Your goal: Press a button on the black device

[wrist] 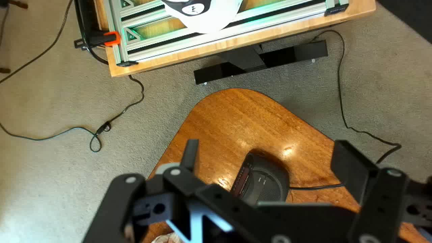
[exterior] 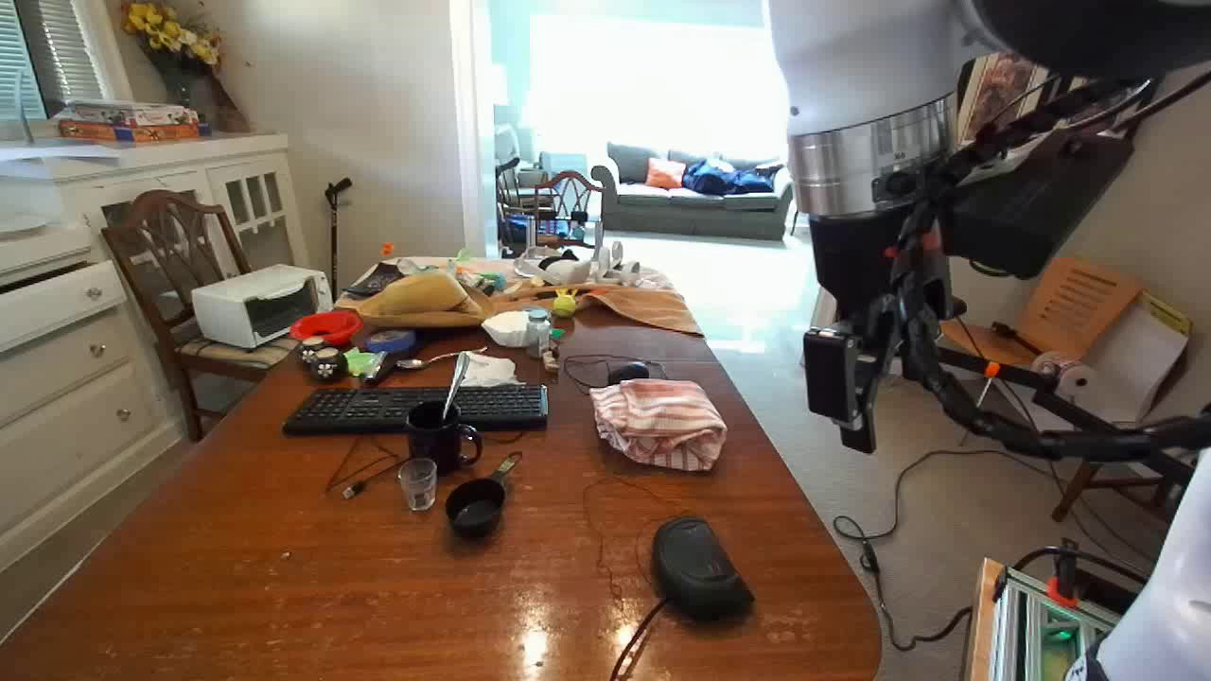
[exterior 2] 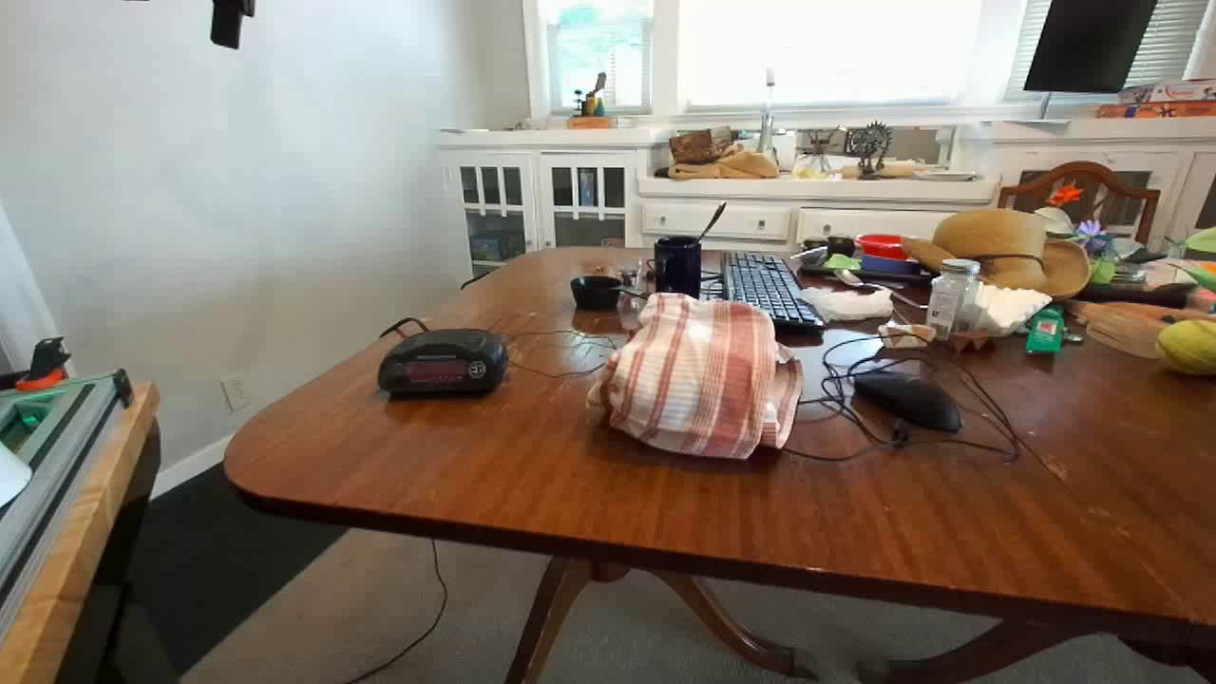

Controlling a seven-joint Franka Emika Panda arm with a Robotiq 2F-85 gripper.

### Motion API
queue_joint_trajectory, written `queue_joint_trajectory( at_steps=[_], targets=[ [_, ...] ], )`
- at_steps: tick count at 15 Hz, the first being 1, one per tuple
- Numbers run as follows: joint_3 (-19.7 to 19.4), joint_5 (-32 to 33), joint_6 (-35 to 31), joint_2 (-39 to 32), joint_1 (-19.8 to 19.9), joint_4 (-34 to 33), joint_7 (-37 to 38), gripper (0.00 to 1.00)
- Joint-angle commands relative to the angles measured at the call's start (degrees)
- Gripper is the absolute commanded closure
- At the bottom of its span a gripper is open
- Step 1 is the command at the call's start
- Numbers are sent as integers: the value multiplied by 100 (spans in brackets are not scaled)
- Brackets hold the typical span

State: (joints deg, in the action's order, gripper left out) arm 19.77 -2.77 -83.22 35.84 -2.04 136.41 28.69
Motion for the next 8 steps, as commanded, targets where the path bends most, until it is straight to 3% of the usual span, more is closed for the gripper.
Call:
queue_joint_trajectory(
  at_steps=[1, 5, 8],
  targets=[
    [-83, 39, 4, -25, -106, -6, 50, 0],
    [-170, 167, -474, -69, -81, 140, -124, 0],
    [-673, -41, -1797, -155, -123, 507, -900, 3]
  ],
)
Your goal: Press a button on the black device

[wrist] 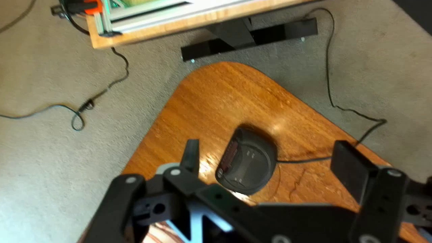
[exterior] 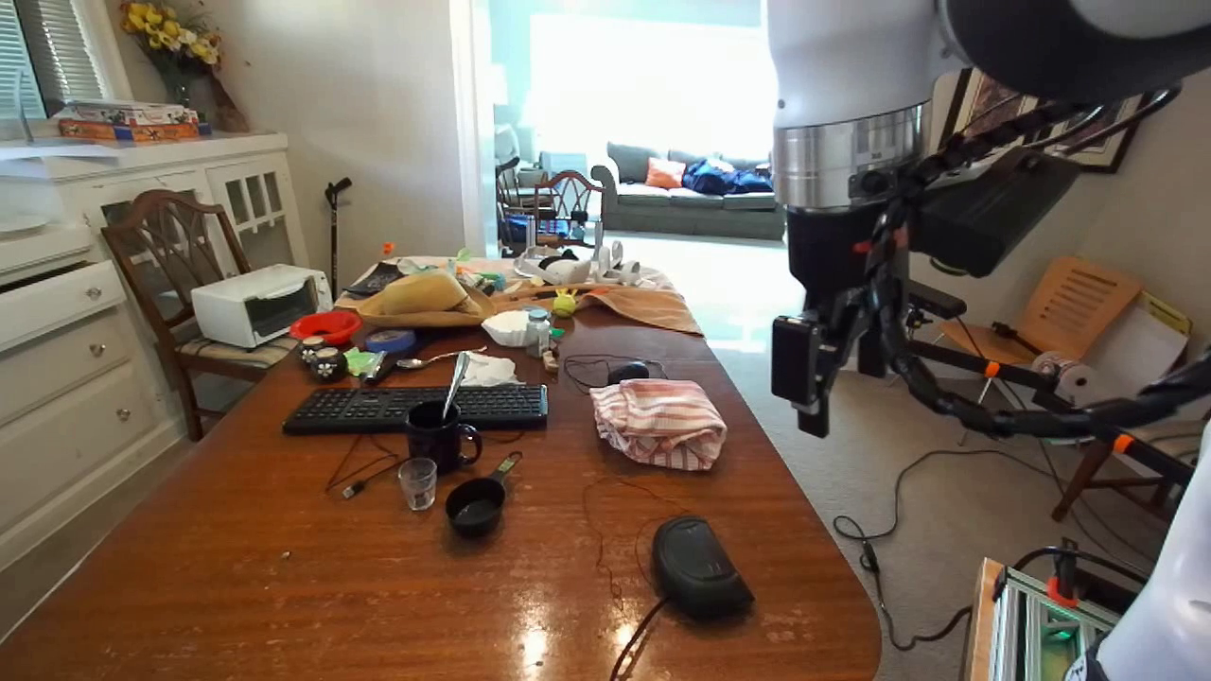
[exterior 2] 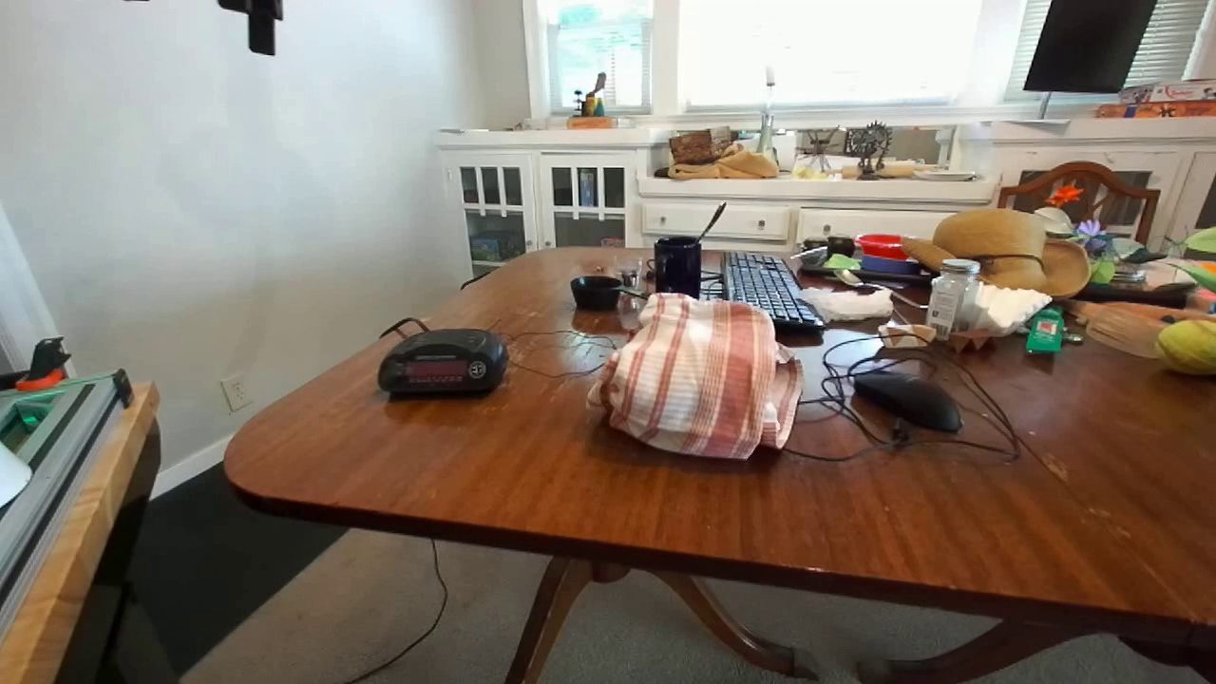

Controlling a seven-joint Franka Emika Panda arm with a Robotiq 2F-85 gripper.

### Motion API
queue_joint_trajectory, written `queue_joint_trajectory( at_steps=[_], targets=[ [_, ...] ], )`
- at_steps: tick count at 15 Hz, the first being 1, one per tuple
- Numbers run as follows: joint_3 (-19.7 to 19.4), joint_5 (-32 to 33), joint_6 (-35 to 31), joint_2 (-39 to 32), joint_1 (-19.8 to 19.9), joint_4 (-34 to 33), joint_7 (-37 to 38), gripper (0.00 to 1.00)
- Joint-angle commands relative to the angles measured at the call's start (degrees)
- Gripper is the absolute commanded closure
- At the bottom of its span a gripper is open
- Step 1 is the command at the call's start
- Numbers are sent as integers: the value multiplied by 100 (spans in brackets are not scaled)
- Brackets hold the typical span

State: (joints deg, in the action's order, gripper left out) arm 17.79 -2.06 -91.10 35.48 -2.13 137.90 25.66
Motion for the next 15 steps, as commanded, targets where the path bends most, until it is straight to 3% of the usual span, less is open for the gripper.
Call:
queue_joint_trajectory(
  at_steps=[1, 3, 4, 8, 12, 15],
  targets=[
    [-622, -107, -1419, -174, -130, 476, -909, 26],
    [-996, -170, -2118, -364, -166, 654, -1620, 30],
    [-1161, -157, -2396, -473, -188, 727, -2022, 36],
    [-1749, -218, -2898, -714, -321, 994, -3594, 69],
    [-2035, -67, -3171, -717, -443, 1310, -4915, 99],
    [-2241, 28, -3551, -747, -523, 1588, -5884, 100]
  ],
)
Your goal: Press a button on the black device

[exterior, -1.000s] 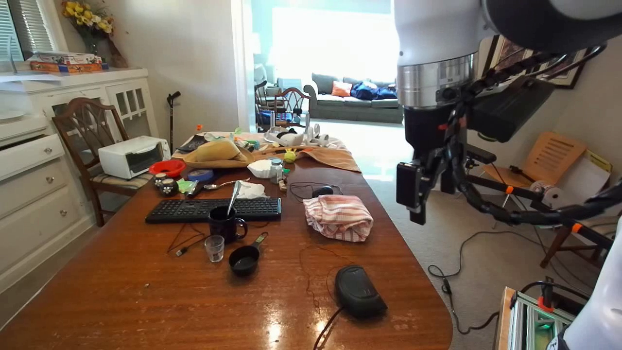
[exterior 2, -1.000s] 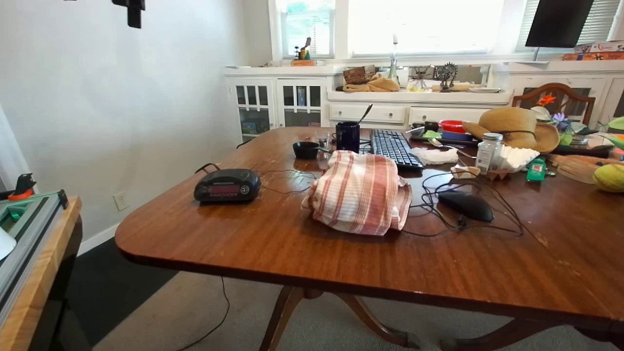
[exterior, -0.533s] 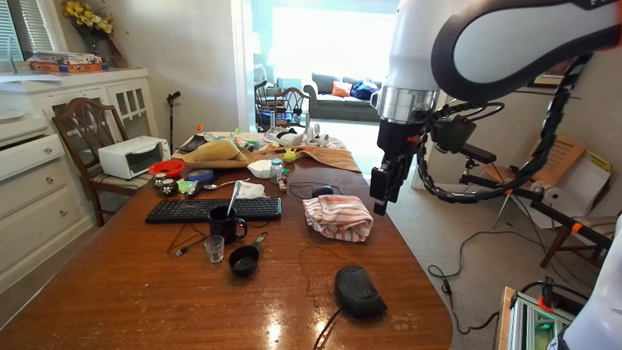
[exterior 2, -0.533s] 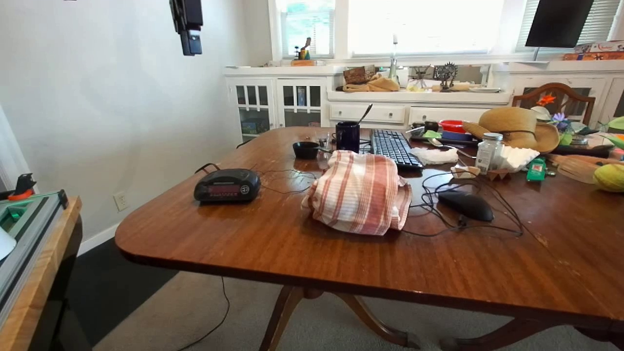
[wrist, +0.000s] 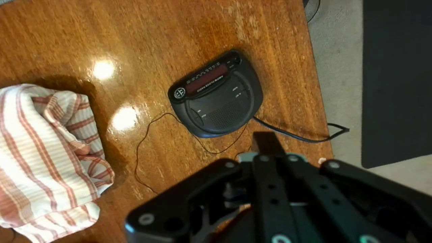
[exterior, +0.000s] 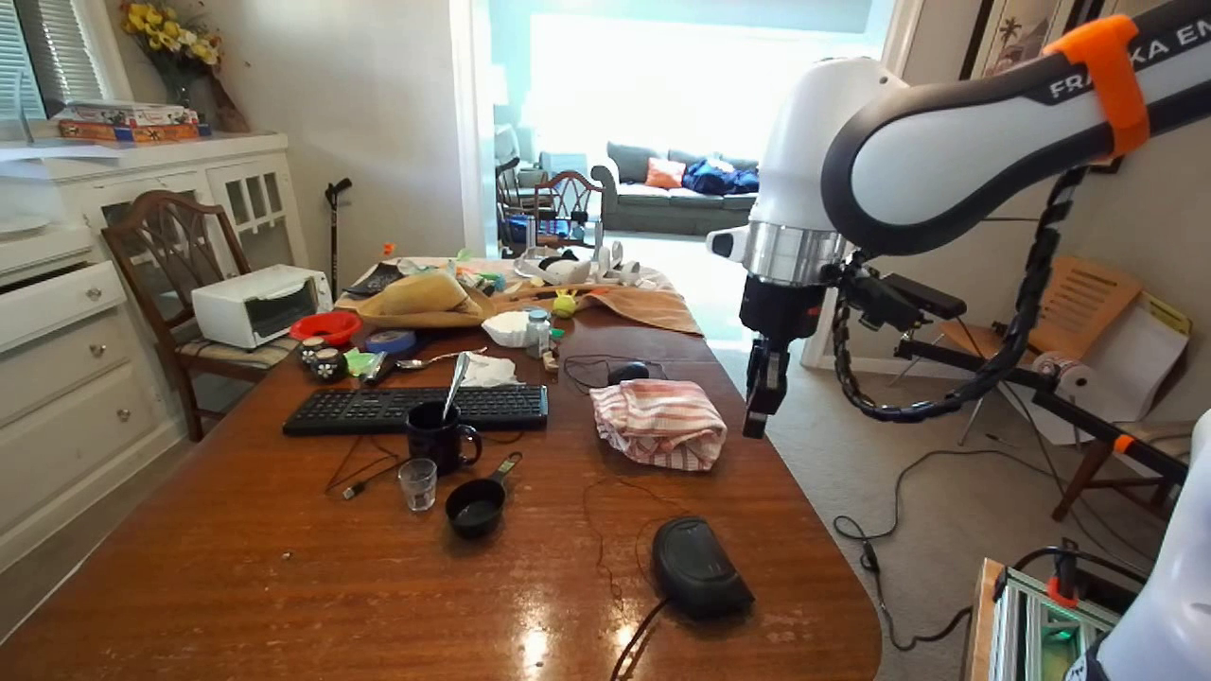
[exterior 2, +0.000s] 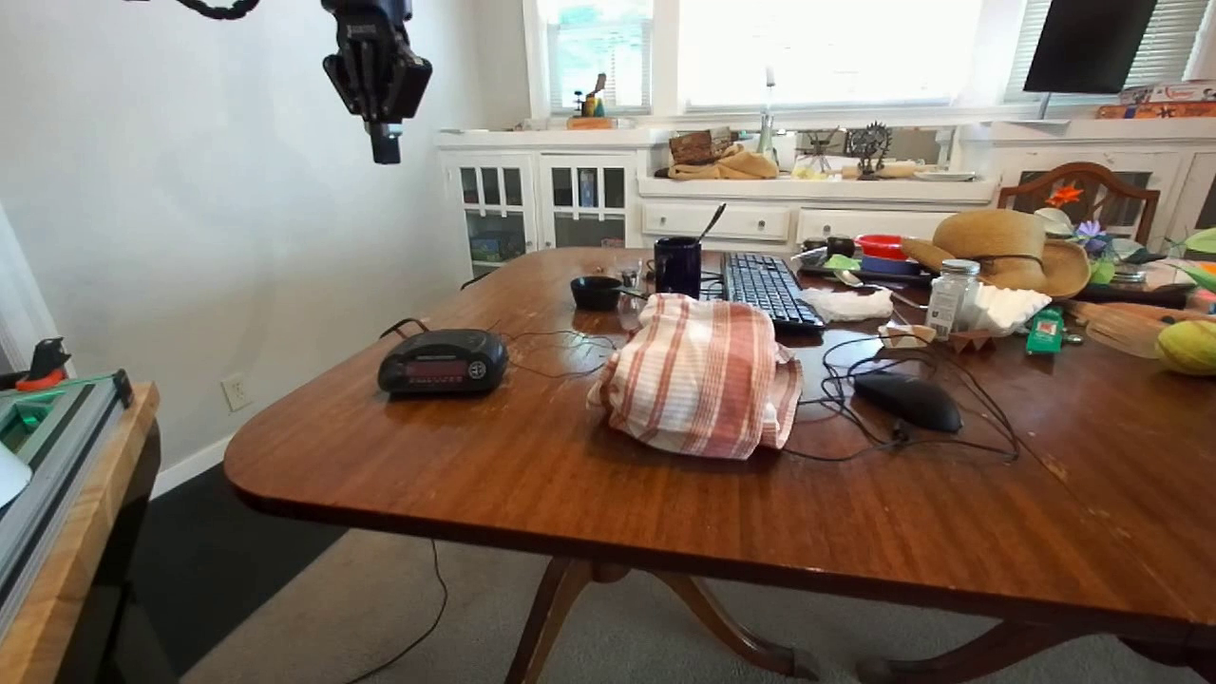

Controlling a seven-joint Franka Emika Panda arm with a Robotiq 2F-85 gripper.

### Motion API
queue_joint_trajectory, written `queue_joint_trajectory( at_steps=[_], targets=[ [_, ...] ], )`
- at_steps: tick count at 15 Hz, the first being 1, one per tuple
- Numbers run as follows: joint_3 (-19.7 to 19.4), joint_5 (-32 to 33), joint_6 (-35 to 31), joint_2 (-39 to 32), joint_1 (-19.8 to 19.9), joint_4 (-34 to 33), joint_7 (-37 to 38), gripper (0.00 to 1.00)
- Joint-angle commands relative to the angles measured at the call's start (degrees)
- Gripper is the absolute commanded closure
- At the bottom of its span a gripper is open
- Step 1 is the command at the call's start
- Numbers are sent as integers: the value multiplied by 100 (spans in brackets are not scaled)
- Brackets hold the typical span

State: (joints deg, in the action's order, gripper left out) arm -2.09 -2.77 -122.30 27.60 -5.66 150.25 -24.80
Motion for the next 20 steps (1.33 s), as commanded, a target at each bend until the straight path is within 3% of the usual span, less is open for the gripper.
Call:
queue_joint_trajectory(
  at_steps=[1, 3, 4, 9, 20],
  targets=[
    [-318, 110, -644, 34, -204, 481, -1141, 100],
    [-395, 164, -1290, -26, -204, 749, -1584, 100],
    [-289, 57, -723, -8, -154, 429, -1172, 99],
    [-344, 99, -1126, -34, -155, 654, -1486, 100],
    [-130, 1380, -1481, -1196, 340, 556, -1005, 100]
  ],
)
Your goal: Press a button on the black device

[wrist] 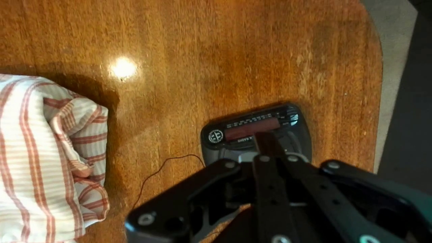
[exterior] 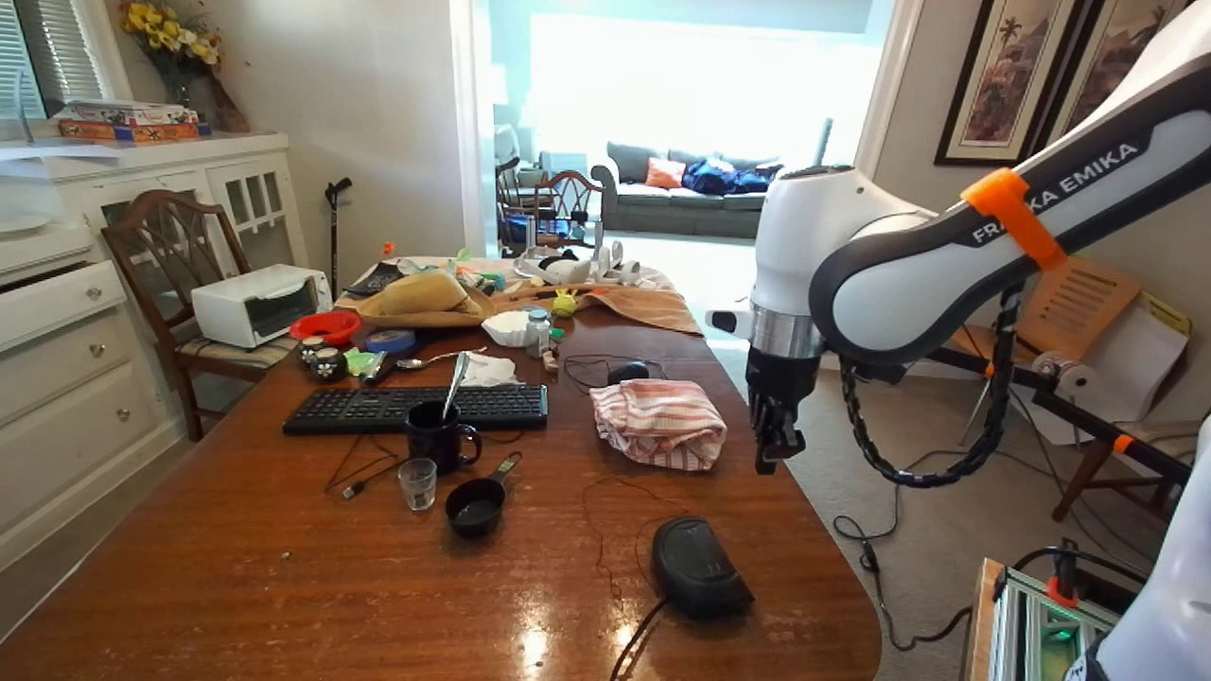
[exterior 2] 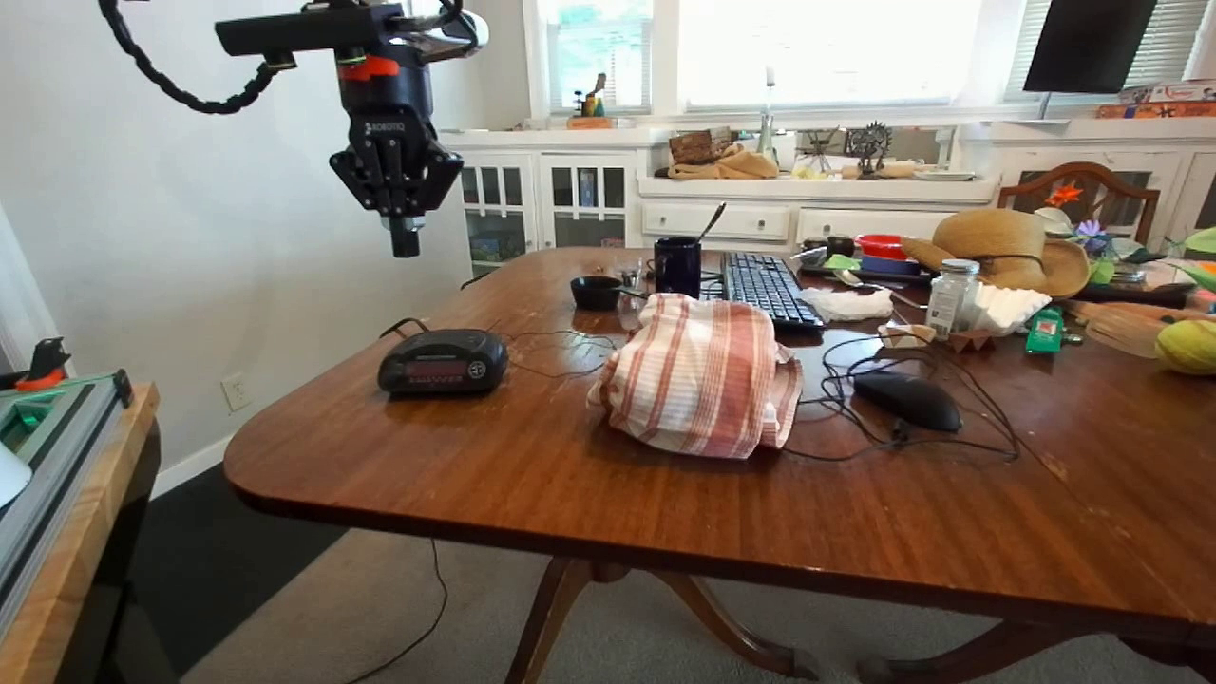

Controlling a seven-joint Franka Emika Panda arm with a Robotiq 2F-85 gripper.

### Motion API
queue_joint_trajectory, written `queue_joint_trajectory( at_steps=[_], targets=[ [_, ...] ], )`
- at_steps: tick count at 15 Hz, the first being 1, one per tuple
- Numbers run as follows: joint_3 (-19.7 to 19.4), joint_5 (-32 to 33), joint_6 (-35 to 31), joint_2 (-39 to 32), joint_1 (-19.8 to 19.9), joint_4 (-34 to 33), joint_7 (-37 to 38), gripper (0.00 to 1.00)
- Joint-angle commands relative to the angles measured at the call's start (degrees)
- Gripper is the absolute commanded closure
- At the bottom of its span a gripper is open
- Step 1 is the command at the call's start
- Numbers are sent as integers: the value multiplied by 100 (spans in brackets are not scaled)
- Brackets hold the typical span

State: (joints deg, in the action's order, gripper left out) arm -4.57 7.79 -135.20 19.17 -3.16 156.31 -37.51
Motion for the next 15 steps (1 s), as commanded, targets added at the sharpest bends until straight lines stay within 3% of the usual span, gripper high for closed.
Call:
queue_joint_trajectory(
  at_steps=[1, 6, 15],
  targets=[
    [141, 377, -233, -431, 79, -46, 306, 100],
    [204, 453, -320, -709, 40, -31, 353, 100],
    [176, -46, -821, -1193, -75, -34, -55, 100]
  ],
)
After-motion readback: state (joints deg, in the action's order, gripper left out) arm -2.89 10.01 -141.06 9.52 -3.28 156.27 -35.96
